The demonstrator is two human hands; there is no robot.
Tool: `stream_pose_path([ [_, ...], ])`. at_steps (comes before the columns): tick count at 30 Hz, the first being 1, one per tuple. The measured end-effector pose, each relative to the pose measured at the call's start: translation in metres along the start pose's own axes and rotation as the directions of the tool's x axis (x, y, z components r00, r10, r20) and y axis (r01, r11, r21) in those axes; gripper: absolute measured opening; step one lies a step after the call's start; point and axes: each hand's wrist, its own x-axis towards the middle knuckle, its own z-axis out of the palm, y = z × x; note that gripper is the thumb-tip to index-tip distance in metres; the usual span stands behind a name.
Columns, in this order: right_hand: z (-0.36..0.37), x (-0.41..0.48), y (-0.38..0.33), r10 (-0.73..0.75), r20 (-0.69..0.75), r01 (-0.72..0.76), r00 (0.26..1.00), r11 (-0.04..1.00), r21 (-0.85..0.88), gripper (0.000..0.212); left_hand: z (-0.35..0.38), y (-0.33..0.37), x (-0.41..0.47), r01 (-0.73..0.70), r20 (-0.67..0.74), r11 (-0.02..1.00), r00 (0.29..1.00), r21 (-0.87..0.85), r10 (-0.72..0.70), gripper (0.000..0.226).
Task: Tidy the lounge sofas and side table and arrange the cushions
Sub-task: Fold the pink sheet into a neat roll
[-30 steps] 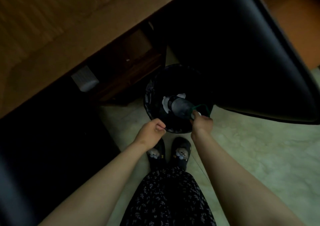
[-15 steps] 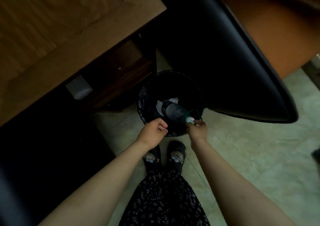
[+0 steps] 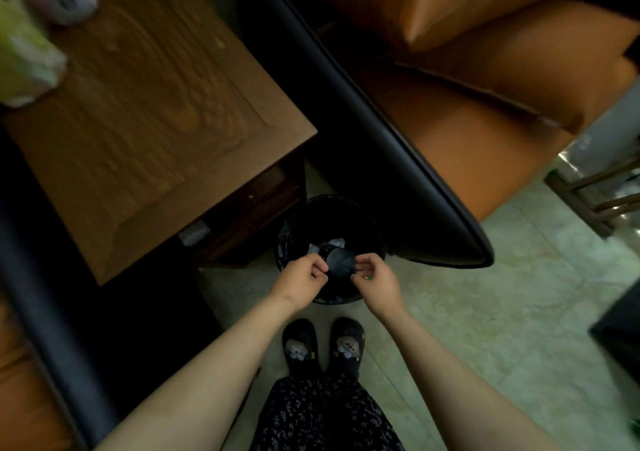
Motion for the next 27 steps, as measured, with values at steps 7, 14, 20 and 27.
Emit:
stream_pose_path([
  [7,-0.053,-0.037,-0.072,-0.177,0.035,0.180,0.984,0.975,-0.132,0.031,-0.051,0.048,-0.047,-0.055,-0.032,0.996,0.998,0.073,0.058,0.007],
  [14,-0.087,-0.070,-0.132,-0.342,0.103,0.353,0.934,0.927,-0.125,0.031,-0.090,0.087,-0.097,-0.093,-0.138,0.994,0.985,0.061,0.101,0.004],
  [20,-0.107,-0.096,-0.162,-0.456,0.152,0.475,0.877,0.871,-0.128,0.031,-0.096,0.108,-0.134,-0.117,-0.216,0.992,0.969,0.039,0.123,0.005],
  [27,-0.104,-0.128,-0.208,-0.562,0.238,0.602,0.793,0.783,-0.156,0.033,-0.124,0.102,-0.192,-0.094,-0.330,0.995,0.938,0.046,0.104,0.005],
])
